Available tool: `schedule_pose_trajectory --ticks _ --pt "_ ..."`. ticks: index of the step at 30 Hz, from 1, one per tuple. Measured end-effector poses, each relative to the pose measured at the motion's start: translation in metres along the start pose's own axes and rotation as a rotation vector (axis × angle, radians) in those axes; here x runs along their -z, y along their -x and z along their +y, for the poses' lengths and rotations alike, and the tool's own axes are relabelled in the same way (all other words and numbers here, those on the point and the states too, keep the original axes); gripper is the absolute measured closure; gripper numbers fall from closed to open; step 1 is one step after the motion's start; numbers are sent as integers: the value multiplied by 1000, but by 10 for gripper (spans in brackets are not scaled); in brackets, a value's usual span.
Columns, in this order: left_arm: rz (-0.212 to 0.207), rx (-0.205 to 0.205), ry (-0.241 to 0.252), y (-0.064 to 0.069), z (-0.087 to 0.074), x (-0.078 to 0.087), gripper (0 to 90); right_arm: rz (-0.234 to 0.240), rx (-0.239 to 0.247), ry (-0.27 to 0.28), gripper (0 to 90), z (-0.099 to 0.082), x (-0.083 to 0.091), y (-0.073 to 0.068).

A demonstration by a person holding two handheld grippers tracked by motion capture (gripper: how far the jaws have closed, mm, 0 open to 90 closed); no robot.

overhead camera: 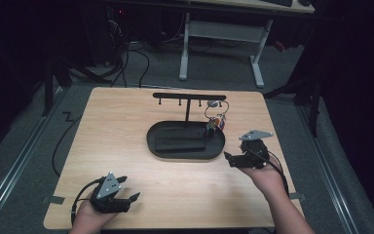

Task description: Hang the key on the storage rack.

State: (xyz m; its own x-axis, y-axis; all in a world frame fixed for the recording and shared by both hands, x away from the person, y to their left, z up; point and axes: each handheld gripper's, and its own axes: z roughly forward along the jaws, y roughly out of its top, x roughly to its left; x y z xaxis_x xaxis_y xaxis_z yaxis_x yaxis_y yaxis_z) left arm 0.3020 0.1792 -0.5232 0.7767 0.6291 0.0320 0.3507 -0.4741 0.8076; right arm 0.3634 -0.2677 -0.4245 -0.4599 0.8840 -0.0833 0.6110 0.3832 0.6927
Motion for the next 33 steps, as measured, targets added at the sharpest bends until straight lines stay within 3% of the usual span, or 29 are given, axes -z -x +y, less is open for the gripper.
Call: schedule_pose_trajectory --ticks 10,15,18,22,24,26,28,33 --pt "7 -9 -2 7 2 -2 255 39 -34 78 148 -56 -8 -12" --pt "15 -12 0 12 2 -3 255 70 -85 114 139 -92 -13 -16" --pt "27 -36 -1 17 4 -2 255 90 -91 119 106 -106 -13 -18" --pt "52 -32 8 22 7 -2 253 50 -42 152 82 -124 -6 -23" --pt "59 -29 1 25 8 -3 253 54 -65 196 82 -133 -2 -24" --pt "60 -28 -1 28 9 -4 253 89 -98 194 61 -136 2 -23" --pt "64 -36 -6 32 9 -4 253 66 -76 203 61 -137 1 -22" --pt "56 -47 -4 35 7 -1 252 55 -79 207 61 -136 -1 -22"
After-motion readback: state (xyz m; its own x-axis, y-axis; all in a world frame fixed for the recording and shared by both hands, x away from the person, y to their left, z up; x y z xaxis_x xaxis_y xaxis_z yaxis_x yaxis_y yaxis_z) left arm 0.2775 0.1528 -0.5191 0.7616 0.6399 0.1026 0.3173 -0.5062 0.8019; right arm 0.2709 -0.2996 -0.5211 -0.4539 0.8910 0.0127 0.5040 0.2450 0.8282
